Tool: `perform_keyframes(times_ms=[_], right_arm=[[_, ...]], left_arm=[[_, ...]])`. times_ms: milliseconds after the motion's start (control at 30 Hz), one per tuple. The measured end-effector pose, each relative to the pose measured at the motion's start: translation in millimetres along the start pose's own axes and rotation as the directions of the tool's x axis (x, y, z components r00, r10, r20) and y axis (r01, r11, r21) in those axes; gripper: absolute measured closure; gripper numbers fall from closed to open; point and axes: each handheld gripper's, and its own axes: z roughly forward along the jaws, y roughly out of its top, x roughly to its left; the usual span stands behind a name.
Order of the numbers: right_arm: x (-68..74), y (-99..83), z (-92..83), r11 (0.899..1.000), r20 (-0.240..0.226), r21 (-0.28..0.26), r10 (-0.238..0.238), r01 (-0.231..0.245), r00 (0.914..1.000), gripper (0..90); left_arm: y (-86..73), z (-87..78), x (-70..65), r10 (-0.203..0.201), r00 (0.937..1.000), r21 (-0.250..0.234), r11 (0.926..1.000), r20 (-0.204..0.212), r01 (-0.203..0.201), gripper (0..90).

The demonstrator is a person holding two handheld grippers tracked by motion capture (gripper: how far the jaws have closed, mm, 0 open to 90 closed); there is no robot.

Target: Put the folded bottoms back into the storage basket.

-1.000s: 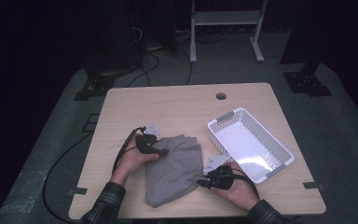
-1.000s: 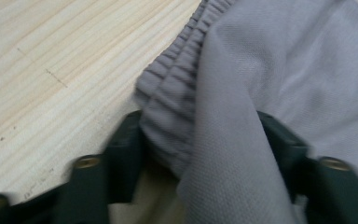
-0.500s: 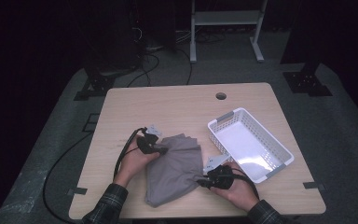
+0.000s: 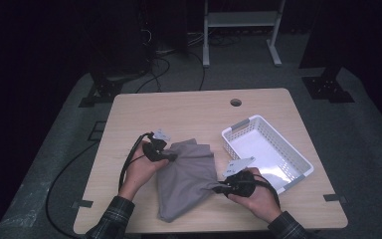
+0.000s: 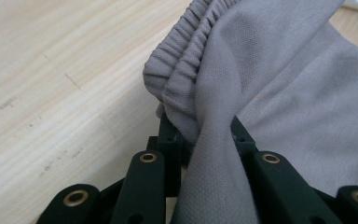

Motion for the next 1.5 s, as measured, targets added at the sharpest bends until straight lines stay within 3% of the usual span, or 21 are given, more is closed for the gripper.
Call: perform_keyframes(times_ms=[333,400,567,1033,1233,1267,1333,1467,1500], right_arm=[[-7.6,9.3,-30.4,0.997,0.012,-0.071,0.018,-0.018,0.9998,80.2],[-8.6,11.8,-39.0,0.996,0.021,-0.089,0.022,-0.020,0.9995,80.2],[-11.4,14.6,-51.2,0.993,0.033,-0.110,0.033,-0.029,0.9989,80.4],[-28.6,21.0,-111.9,0.978,0.121,-0.207,0.062,-0.036,0.9907,80.5],[-38.6,20.5,-137.8,0.970,0.172,-0.239,0.083,-0.040,0.9816,80.5],[-43.5,17.3,-146.0,0.967,0.191,-0.249,0.100,-0.051,0.9764,80.5],[-45.5,15.8,-148.5,0.966,0.196,-0.251,0.108,-0.056,0.9746,80.5],[-57.5,6.6,-161.9,0.960,0.231,-0.269,0.145,-0.080,0.9621,80.5],[-63.5,1.4,-169.2,0.957,0.254,-0.276,0.162,-0.089,0.9535,80.6]], left_arm=[[13.8,-19.0,-7.8,0.002,1.0000,-0.066,0.9978,-0.002,-0.002,75.7],[20.3,-22.4,-9.8,-0.018,0.9998,-0.082,0.9965,0.004,0.018,77.0],[30.2,-25.6,-12.7,-0.020,0.9998,-0.101,0.9947,0.010,0.021,78.0],[82.3,-33.7,-34.9,0.007,0.9998,-0.150,0.9887,0.020,-0.004,78.2],[106.7,-31.1,-44.2,0.021,0.9992,-0.194,0.9808,0.034,-0.014,78.3],[110.9,-28.9,-45.7,0.012,0.9989,-0.210,0.9777,0.046,-0.002,78.3],[116.8,-25.0,-48.1,0.008,0.9981,-0.225,0.9743,0.061,0.006,78.3],[130.4,-12.6,-56.7,0.017,0.9966,-0.237,0.9715,0.080,0.003,78.3],[133.4,-9.1,-59.2,0.016,0.9961,-0.240,0.9708,0.087,0.006,78.3]])
